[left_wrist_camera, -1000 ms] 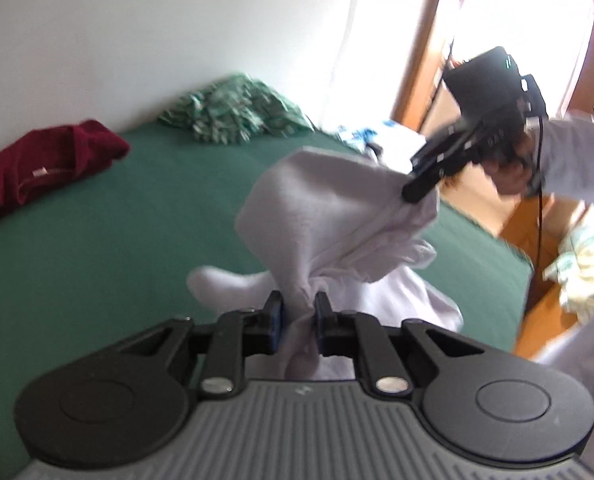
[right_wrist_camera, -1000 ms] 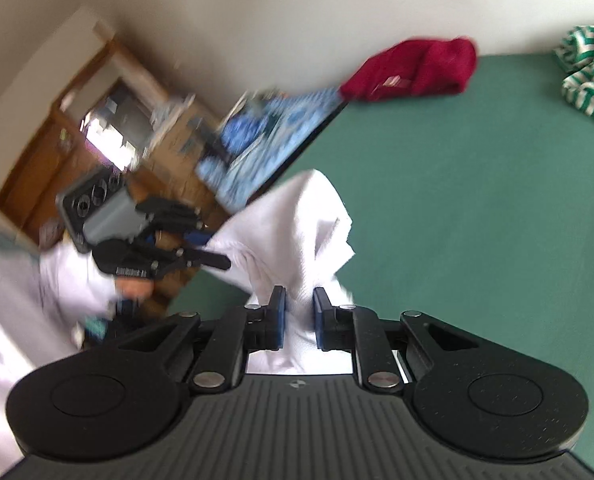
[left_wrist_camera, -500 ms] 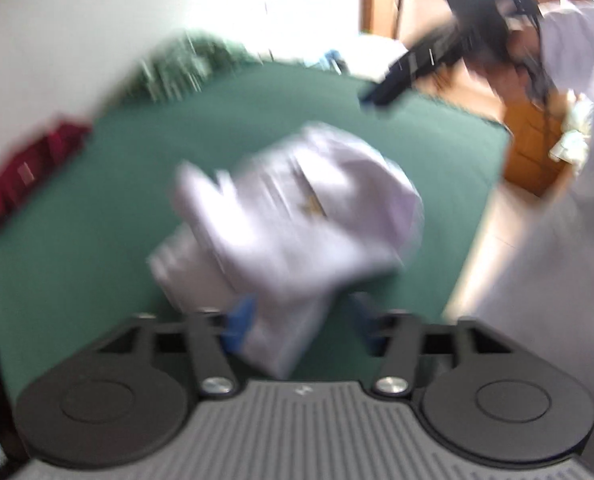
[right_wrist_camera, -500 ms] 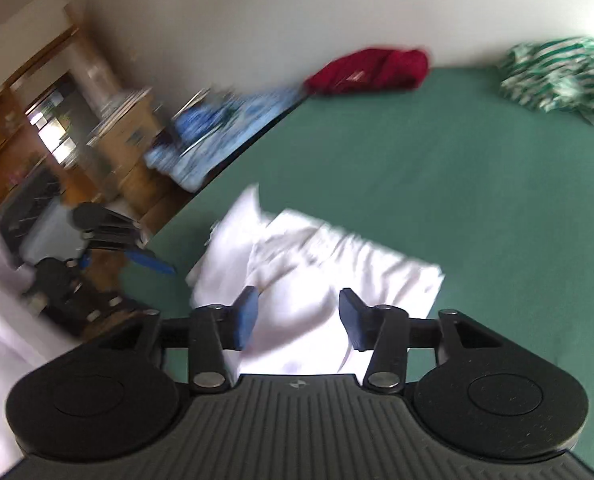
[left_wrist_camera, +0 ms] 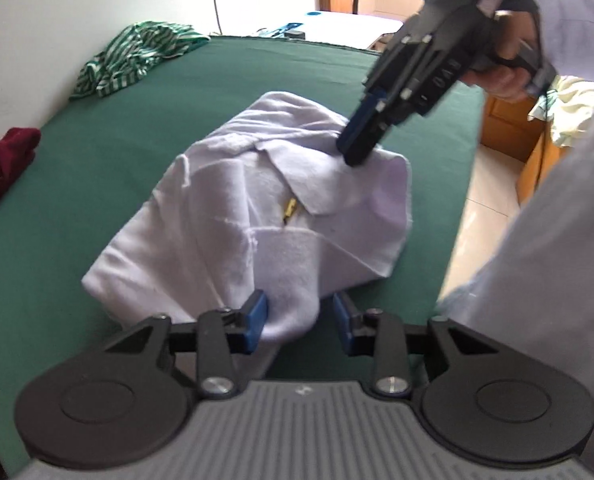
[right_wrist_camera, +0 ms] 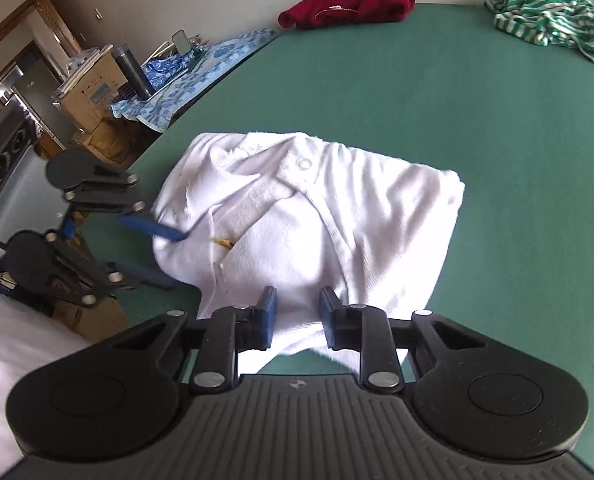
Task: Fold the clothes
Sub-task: 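Fold the shirt over with the right gripper and release it onto the bed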
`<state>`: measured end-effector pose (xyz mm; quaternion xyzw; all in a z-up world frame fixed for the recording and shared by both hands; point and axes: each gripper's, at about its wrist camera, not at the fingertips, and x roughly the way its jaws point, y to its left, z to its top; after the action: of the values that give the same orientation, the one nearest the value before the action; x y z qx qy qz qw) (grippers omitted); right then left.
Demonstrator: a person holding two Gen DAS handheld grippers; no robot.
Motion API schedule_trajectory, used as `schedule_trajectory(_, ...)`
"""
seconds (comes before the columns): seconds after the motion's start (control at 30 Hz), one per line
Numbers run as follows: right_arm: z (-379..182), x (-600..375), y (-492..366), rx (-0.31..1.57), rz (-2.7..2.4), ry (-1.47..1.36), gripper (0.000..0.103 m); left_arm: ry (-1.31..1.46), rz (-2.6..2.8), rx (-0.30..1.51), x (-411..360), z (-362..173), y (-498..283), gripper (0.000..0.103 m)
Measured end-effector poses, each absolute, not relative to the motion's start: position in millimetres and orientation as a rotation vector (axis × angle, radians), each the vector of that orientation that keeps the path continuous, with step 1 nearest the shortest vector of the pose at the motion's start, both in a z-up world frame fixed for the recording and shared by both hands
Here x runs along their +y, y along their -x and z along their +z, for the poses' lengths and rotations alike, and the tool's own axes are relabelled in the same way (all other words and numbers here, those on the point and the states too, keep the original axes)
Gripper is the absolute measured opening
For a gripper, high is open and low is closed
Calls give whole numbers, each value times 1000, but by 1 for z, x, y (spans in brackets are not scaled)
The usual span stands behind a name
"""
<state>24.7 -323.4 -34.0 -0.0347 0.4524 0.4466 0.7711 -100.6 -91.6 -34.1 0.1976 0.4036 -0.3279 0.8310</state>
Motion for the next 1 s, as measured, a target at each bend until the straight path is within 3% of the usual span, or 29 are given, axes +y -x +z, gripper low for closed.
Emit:
schedule_trajectory(0.07, -23, -325, -22, 929, 940, 63, 32, -408, -687, 836, -93, -32, 96, 40)
schedule_trajectory(0.13, -15, -321, -20, 880, 946, 23, 32, -398, -678, 817, -95, -30, 90, 42)
schedule_trajectory(0.2, -14, -310, -17, 849, 963, 25, 35, -387, -669, 797, -97, -28, 85, 55)
schedule_trajectory(0.23, -15, -303, -15, 838, 970, 38, 41, -382, -665, 787, -98, -27, 83, 58)
schedule_trajectory(0.37, -27, -281, -9, 850, 948, 130, 46, -337, -646, 809, -104, -39, 64, 56)
schedule_trajectory(0.43, -32, -277, -8, 857, 901, 182, 41, -307, -638, 820, -106, -49, 59, 54)
schedule_trajectory(0.53, -33, -288, -4, 839, 840, 146, 18, -275, -633, 813, -104, -50, 58, 38)
schedule_trajectory(0.57, -31, -292, -3, 839, 819, 117, 6, -261, -644, 811, -101, -46, 60, 28)
schedule_trajectory(0.6, -30, -296, -3, 836, 799, 94, 5, -247, -663, 818, -97, -42, 63, 9)
schedule_trajectory(0.63, -30, -299, 0, 831, 785, 85, 4, -234, -684, 830, -95, -40, 66, 0)
schedule_trajectory(0.73, -32, -305, 9, 817, 771, 69, 3, -213, -716, 857, -89, -35, 76, 0)
schedule_trajectory(0.83, -29, -310, 13, 778, 847, -20, 16, -249, -655, 864, -95, -38, 90, 6)
schedule_trajectory(0.87, -28, -306, 15, 772, 903, -36, 17, -261, -635, 866, -97, -39, 95, 10)
schedule_trajectory(0.9, -30, -297, 16, 773, 944, -19, 19, -273, -614, 869, -99, -40, 100, 23)
schedule_trajectory(1.0, -44, -275, 15, 810, 1017, 3, 22, -250, -543, 862, -98, -36, 113, 34)
